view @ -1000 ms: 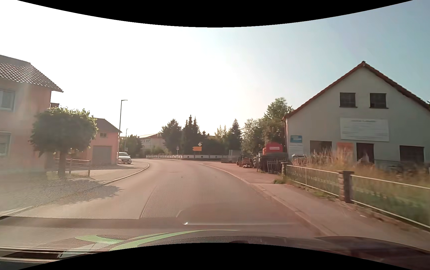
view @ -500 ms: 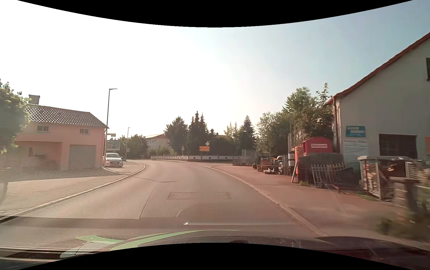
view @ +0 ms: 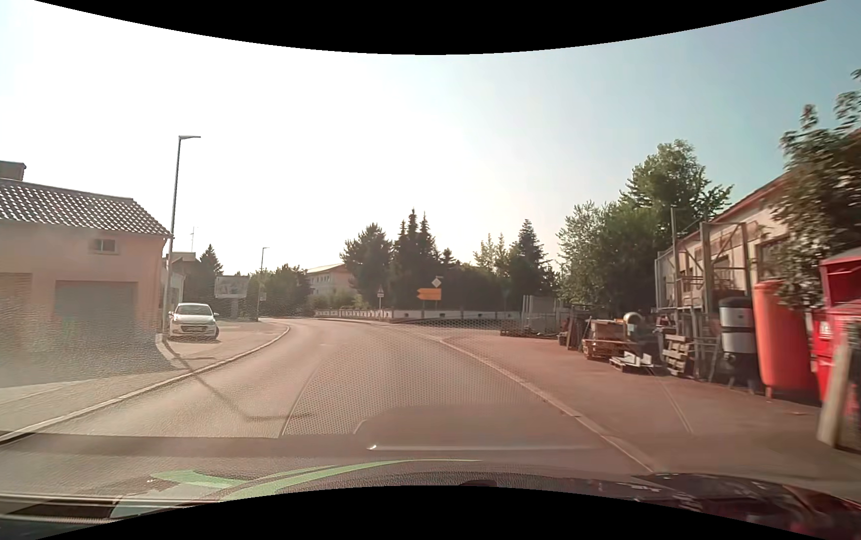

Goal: Follow the waypoints while adhering to traffic rules and regulations

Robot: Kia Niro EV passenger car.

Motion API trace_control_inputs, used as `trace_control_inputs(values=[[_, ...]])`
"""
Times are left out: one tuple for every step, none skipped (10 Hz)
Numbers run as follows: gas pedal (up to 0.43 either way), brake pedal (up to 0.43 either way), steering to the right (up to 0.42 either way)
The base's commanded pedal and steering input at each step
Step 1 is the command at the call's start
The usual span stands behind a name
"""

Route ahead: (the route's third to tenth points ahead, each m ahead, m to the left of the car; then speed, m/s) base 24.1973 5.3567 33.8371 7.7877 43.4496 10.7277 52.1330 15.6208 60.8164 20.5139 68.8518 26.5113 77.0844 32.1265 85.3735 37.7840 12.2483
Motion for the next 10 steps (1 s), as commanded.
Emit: trace_control_inputs(values=[[0.118,0.0,-0.04],[0.118,0.0,-0.041],[0.118,0.0,-0.042],[0.098,0.0,-0.044],[0.098,0.0,-0.044],[0.098,0.0,-0.046],[0.098,0.0,-0.048],[0.098,0.0,-0.048],[0.098,0.0,-0.048],[0.098,0.0,-0.049]])
